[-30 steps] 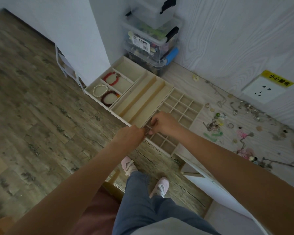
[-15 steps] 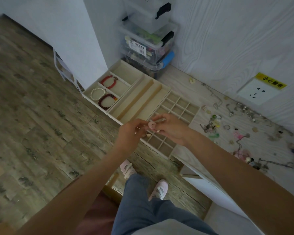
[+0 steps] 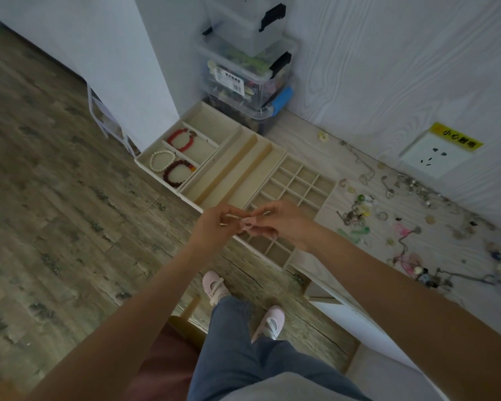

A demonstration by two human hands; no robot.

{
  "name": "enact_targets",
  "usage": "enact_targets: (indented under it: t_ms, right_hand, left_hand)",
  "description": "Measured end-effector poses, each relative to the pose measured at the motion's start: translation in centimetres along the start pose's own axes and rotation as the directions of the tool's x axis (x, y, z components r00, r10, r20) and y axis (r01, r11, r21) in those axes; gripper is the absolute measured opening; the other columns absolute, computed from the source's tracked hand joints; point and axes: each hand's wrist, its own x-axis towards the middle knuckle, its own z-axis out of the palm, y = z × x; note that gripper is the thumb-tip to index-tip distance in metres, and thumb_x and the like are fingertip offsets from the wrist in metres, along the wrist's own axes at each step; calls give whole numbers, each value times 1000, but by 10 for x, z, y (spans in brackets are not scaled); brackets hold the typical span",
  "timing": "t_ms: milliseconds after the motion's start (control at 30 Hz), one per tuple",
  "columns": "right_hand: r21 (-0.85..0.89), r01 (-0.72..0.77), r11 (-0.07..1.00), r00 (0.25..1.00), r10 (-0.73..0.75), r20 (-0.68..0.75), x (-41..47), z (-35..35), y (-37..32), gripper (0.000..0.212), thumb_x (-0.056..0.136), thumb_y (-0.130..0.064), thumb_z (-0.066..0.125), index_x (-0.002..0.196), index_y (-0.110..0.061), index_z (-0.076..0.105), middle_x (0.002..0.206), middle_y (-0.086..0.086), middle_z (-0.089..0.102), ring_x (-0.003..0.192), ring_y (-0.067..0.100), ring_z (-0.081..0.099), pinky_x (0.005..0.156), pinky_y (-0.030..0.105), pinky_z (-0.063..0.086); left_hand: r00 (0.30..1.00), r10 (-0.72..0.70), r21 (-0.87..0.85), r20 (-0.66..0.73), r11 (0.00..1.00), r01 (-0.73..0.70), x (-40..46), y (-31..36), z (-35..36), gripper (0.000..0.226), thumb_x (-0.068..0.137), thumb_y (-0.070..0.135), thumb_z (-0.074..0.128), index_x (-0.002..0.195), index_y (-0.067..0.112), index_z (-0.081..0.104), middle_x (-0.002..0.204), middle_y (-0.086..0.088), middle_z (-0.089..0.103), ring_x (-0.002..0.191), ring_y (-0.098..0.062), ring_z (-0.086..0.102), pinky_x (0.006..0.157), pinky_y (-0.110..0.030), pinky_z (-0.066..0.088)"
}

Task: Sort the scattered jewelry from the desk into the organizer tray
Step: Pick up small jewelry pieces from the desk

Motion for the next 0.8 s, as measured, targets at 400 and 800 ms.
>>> enact_targets:
  t_ms: [400,800]
  right_hand:
    - [41,-13,999,1000,13,2,4,1,6,19,80,4,68,98,1,67,79,8,71,69,12,68,60,15,53]
    - [107,-37,994,999,39,-17,10,12,13,4,86,-4,64,82,-4,63,82,12,68,63,12,67,59,17,56]
  left_hand:
    - [982,-185,-303,-42,939,164,0,3,4,8,82,2,67,82,9,62,81,-11,68,74,-18,66,67,-18,56]
    - [992,-18,26,-123,999,21,3,-2,-3,11,81,11,70,88,19,68,81,0,66,81,-16,63,82,-34,52]
